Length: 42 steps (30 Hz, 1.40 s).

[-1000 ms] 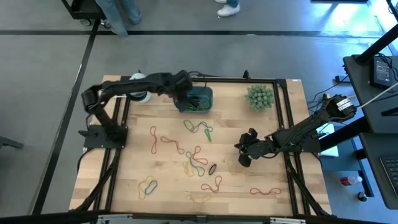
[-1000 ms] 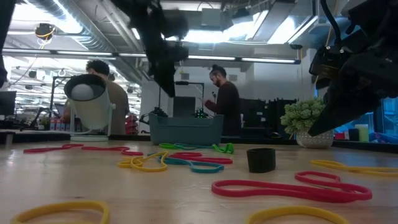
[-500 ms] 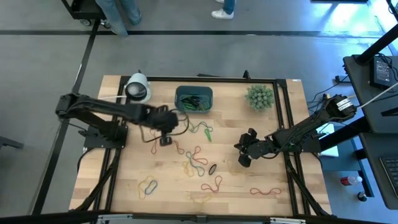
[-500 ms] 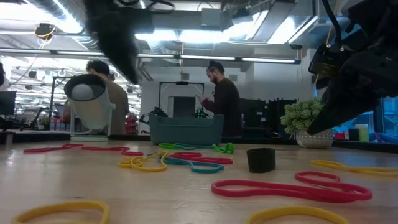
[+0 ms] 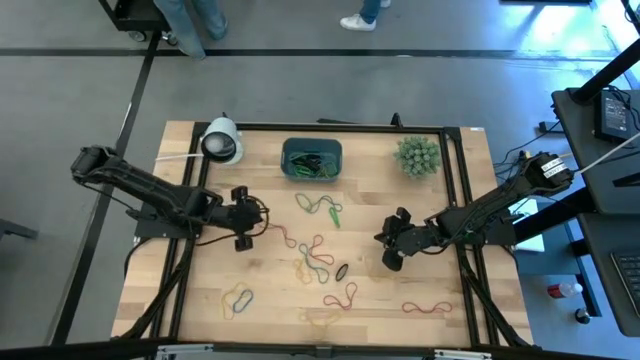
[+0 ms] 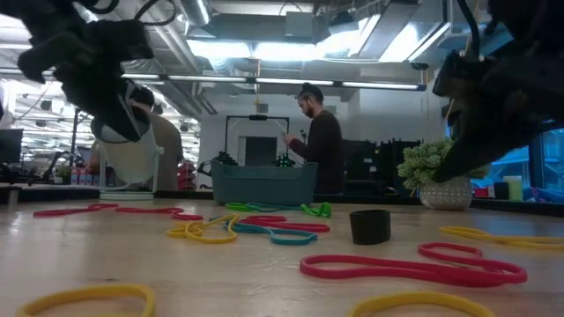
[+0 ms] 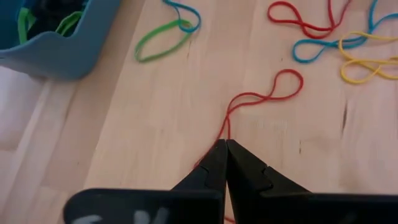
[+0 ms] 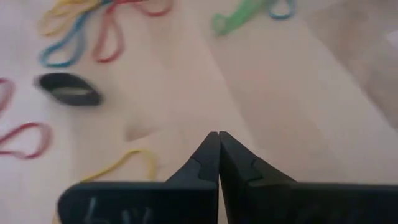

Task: Pick and place rubber bands into bin
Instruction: Put the yellow rubber band into the blue bin

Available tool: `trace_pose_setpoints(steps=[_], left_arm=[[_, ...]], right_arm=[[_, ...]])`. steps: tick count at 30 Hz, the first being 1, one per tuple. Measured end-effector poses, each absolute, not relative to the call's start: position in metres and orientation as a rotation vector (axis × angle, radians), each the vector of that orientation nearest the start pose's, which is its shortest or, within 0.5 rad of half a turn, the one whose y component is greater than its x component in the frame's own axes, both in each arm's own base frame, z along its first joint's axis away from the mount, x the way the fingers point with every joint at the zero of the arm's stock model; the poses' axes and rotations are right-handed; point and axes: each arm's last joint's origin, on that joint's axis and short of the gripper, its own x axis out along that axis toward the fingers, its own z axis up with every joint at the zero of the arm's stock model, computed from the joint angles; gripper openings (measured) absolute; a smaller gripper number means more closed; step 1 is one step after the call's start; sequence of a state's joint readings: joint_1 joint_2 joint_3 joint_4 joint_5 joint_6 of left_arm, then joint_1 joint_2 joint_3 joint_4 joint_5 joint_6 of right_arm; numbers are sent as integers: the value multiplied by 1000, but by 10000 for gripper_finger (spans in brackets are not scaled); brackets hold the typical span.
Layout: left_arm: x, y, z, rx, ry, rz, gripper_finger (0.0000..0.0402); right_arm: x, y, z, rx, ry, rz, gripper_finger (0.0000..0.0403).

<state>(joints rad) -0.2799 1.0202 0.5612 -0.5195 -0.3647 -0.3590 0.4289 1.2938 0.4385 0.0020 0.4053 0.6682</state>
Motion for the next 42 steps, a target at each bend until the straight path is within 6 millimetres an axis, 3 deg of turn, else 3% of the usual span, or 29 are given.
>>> trace_pose_setpoints(steps=[9, 13, 19, 32, 38, 42], left_arm=[[168, -32, 175, -56, 820, 210, 1], [169, -29, 175, -62, 820, 220, 2], [172, -30, 177, -32, 785, 199, 1], [175, -31, 181, -40, 739, 191, 2], [175, -31, 181, -42, 733, 192, 2], [177, -31, 182, -47, 716, 190, 1]], right_arm=[[214, 116, 183, 250, 923, -214, 2], [221, 137, 189, 236, 1015, -191, 1], [227, 158, 175, 207, 1133, -147, 19], [235, 167, 134, 131, 1280, -118, 91], [236, 169, 130, 77, 1280, -86, 96], [235, 168, 128, 78, 1289, -73, 75]])
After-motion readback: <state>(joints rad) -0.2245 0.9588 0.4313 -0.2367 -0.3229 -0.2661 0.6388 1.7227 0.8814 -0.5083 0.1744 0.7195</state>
